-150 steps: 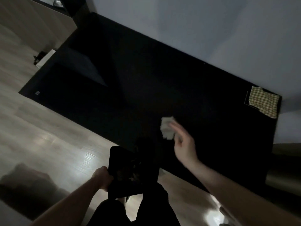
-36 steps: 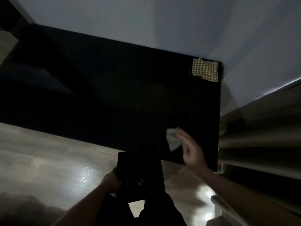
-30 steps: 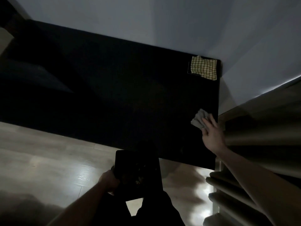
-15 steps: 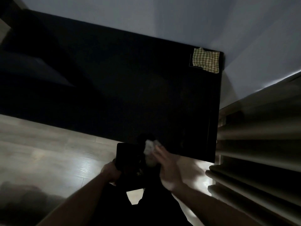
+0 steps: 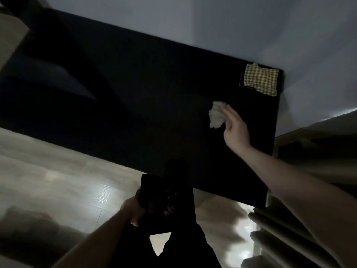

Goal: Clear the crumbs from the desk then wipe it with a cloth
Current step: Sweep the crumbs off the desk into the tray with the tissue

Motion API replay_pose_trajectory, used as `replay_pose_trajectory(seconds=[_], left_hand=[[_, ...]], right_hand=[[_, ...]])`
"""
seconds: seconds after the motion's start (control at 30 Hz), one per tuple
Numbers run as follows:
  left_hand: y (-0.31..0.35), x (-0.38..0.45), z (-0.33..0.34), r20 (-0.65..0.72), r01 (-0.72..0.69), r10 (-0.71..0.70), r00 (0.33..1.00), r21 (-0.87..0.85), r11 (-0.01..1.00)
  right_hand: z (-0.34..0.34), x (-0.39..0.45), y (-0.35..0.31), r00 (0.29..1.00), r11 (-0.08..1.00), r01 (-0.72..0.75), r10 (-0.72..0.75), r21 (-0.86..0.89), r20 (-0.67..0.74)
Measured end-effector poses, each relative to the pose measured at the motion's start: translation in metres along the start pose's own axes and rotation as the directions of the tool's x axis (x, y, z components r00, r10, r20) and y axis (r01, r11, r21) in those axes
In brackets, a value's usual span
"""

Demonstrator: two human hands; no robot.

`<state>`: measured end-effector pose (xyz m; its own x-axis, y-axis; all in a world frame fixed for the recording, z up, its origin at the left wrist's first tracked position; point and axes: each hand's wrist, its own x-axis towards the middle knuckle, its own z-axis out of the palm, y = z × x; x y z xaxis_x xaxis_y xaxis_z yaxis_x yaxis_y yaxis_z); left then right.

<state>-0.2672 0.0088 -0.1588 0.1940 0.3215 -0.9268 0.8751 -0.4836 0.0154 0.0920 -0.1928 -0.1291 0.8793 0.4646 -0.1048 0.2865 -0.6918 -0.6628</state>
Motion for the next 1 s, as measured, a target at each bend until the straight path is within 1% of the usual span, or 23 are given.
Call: replay_pose_trajectory(seconds=[0.1, 0.17, 0.23, 0.3, 0.33, 0.37, 0.43, 0.5, 0.57, 0.67, 0.73, 0.8, 0.83, 0.87, 0.93, 1.0], left_hand=[[-0.005, 0.008, 0.000, -0.002, 0.036, -0.036, 0.999, -0.021, 0.999], [-0.006, 0.013, -0.001, -0.012, 0.052, -0.052, 0.999, -0.018, 0.998], [-0.008, 0.018, 0.000, -0.018, 0.062, -0.063, 0.998, -0.022, 0.998], [-0.011, 0.022, 0.000, -0.017, 0.067, -0.068, 0.998, -0.034, 0.997], [-0.012, 0.024, 0.001, -0.022, 0.068, -0.069, 0.997, -0.042, 0.997], [-0.013, 0.025, 0.000, -0.022, 0.072, -0.073, 0.997, -0.045, 0.996], [-0.014, 0.026, -0.001, -0.024, 0.077, -0.078, 0.997, -0.053, 0.996], [-0.012, 0.025, -0.002, -0.019, 0.081, -0.082, 0.996, -0.060, 0.995], [-0.010, 0.022, -0.003, -0.023, 0.085, -0.087, 0.996, -0.071, 0.994], [-0.005, 0.014, -0.005, -0.010, 0.086, -0.088, 0.996, -0.093, 0.992], [-0.006, 0.013, -0.004, 0.010, 0.093, -0.093, 0.996, -0.118, 0.989], [-0.009, 0.015, -0.003, 0.028, 0.095, -0.092, 0.995, -0.159, 0.983], [-0.010, 0.016, -0.002, 0.036, 0.095, -0.090, 0.995, -0.169, 0.981], [-0.009, 0.016, -0.001, 0.042, 0.089, -0.083, 0.996, -0.161, 0.983], [-0.006, 0.011, -0.003, 0.036, 0.075, -0.071, 0.997, -0.127, 0.989], [-0.001, 0.003, -0.006, 0.025, 0.065, -0.063, 0.998, -0.099, 0.993]], right_hand=[[0.001, 0.065, 0.004, 0.996, 0.995, -0.084, 0.083, -0.047, -0.019], [0.010, 0.098, 0.003, 0.993, 0.987, -0.103, 0.110, -0.126, 0.047], [0.024, 0.118, -0.003, 0.976, 0.952, -0.142, 0.180, -0.271, 0.124], [0.042, 0.127, -0.014, 0.958, 0.891, -0.175, 0.251, -0.419, 0.135], [0.049, 0.128, -0.021, 0.960, 0.877, -0.157, 0.243, -0.453, 0.137], [0.057, 0.125, -0.029, 0.968, 0.877, -0.115, 0.204, -0.467, 0.145], [0.071, 0.108, -0.038, 0.984, 0.891, 0.038, 0.046, -0.452, 0.175], [0.082, 0.080, -0.042, 0.963, 0.893, 0.210, -0.119, -0.398, 0.241], [0.092, 0.040, -0.042, 0.916, 0.884, 0.346, -0.246, -0.315, 0.317], [0.105, -0.039, -0.034, 0.812, 0.859, 0.495, -0.402, -0.133, 0.424], [0.114, -0.098, -0.025, 0.737, 0.838, 0.545, -0.501, 0.040, 0.453], [0.118, -0.151, -0.018, 0.683, 0.820, 0.552, -0.549, 0.151, 0.483], [0.116, -0.169, -0.016, 0.667, 0.823, 0.539, -0.546, 0.177, 0.507], [0.110, -0.180, -0.015, 0.667, 0.836, 0.509, -0.534, 0.206, 0.519], [0.094, -0.182, -0.020, 0.715, 0.869, 0.395, -0.494, 0.297, 0.494], [0.074, -0.167, -0.018, 0.796, 0.881, 0.255, -0.425, 0.398, 0.431]])
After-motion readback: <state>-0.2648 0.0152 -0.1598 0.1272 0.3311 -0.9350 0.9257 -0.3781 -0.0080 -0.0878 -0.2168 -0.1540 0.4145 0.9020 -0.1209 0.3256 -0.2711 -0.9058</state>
